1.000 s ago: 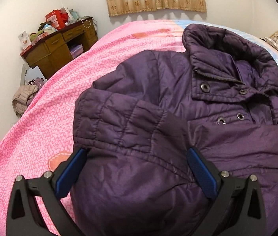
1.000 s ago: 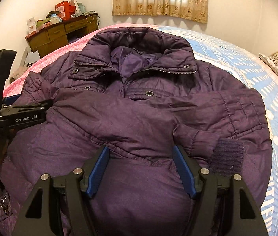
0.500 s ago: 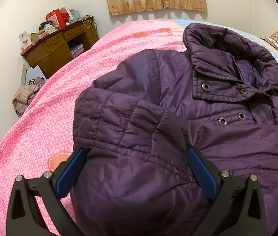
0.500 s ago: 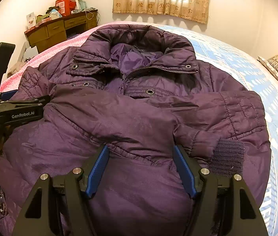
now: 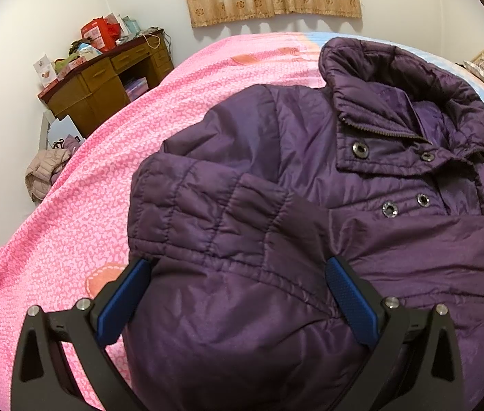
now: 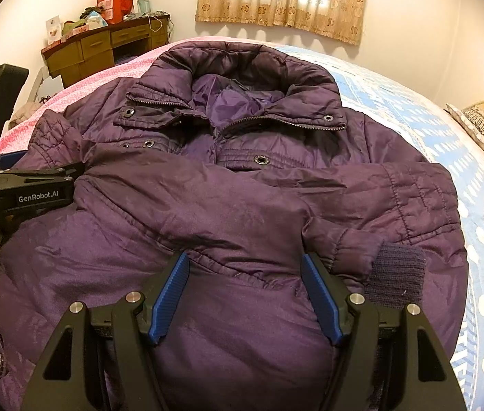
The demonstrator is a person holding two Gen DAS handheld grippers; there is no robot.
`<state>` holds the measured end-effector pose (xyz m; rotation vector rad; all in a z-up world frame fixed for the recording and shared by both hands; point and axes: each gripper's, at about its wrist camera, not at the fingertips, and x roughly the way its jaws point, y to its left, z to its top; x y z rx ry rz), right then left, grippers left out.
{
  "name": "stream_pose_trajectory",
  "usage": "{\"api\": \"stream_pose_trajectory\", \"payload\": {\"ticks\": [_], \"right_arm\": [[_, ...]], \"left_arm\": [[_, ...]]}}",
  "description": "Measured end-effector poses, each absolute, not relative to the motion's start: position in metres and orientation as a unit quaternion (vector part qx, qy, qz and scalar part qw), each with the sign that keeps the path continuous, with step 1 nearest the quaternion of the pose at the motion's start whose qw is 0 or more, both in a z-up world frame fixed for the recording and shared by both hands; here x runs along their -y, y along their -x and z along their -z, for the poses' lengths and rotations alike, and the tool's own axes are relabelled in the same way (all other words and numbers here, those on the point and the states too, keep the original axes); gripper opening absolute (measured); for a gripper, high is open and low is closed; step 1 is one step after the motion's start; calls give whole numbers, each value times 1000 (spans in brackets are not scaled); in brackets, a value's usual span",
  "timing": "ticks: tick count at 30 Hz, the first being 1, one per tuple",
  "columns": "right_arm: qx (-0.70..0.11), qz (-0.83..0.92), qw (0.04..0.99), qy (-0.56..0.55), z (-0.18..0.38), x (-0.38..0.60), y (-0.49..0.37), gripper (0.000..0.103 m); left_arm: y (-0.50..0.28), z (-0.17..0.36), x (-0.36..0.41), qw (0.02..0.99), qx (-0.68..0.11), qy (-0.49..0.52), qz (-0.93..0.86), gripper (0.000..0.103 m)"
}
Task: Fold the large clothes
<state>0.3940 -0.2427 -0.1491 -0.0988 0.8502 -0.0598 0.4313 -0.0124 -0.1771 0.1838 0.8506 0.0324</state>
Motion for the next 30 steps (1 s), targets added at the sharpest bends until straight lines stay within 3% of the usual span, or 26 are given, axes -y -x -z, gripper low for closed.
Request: {"api": "stream_pose_trajectory", "payload": {"ticks": [13, 26, 30], "right_arm": [[-411, 31, 910, 49, 149, 242, -394, 68], [-408, -35, 911, -49, 147, 270, -395, 70], [-409, -27, 911, -35, 148, 265, -395, 70]], "left_arm": [[-430, 178, 15, 906, -412, -97, -20, 103], [-427, 179, 12, 909, -406, -91, -17, 103], [-427, 178, 12, 909, -406, -93, -18, 103]]}}
